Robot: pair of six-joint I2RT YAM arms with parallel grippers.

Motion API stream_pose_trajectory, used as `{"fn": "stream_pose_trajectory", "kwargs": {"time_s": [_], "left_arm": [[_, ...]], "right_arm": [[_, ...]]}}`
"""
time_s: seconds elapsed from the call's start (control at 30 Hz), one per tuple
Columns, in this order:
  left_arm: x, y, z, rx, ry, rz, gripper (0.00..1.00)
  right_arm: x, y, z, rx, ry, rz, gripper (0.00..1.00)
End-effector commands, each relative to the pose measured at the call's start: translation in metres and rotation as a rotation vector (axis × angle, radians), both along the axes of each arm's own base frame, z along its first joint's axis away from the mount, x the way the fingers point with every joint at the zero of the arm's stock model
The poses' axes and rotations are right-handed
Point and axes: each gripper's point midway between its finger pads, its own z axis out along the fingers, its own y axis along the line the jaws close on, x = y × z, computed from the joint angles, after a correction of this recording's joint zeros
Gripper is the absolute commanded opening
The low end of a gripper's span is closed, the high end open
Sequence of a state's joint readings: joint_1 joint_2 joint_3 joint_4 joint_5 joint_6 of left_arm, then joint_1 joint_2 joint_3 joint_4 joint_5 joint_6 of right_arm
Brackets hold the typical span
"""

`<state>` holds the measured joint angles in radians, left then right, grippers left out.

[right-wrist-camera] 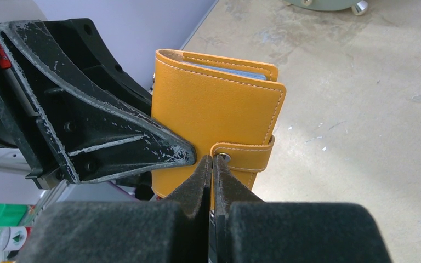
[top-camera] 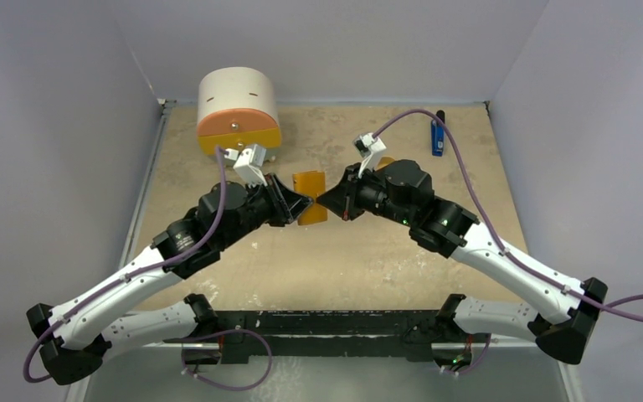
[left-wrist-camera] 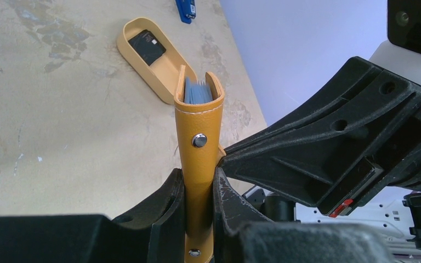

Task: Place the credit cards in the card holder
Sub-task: Close the card holder.

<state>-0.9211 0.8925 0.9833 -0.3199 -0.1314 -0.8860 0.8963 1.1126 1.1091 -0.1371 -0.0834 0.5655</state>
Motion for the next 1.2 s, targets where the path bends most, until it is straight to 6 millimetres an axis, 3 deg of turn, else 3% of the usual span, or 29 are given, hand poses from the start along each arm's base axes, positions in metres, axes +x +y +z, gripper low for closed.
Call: {"fn": "stream_pose_trajectory", "kwargs": {"time_s": [0.0,0.13,0.53,0.73,0.83,0.97,1.07,1.17], "left_arm": [[-0.047,-0.023,0.085,-0.256,-0.133,-0.248,0.0],[-0.034,-0.013,0.068,-0.184,-0.118,-0.158,0.0],[-0.016,0.001,0.045,-0.108,-0.097,-0.039,0.0],[-0.011,0.015,0.035,-0.069,-0.088,0.028,0.0],[-0.011,0.02,0.035,-0.063,-0.095,0.044,0.0],[-0.016,0.02,0.047,-0.1,-0.131,0.017,0.0],[-0.028,0.015,0.069,-0.202,-0.204,-0.054,0.0],[-0.042,0.013,0.091,-0.301,-0.275,-0.122,0.0]], "right_arm": [[-0.003,0.016,0.005,0.03,-0.002,0.052,0.0],[-0.009,0.013,0.016,0.049,-0.018,0.071,0.03],[-0.034,-0.001,0.058,0.131,-0.06,0.136,0.56],[-0.072,-0.015,0.102,0.166,-0.142,0.283,0.84],[-0.084,-0.036,0.115,0.159,-0.201,0.283,0.87],[-0.072,-0.079,0.113,0.154,-0.284,0.078,0.86],[-0.083,-0.086,0.111,0.275,-0.307,0.082,0.85],[-0.089,-0.079,0.111,0.33,-0.332,0.128,0.85]]}}
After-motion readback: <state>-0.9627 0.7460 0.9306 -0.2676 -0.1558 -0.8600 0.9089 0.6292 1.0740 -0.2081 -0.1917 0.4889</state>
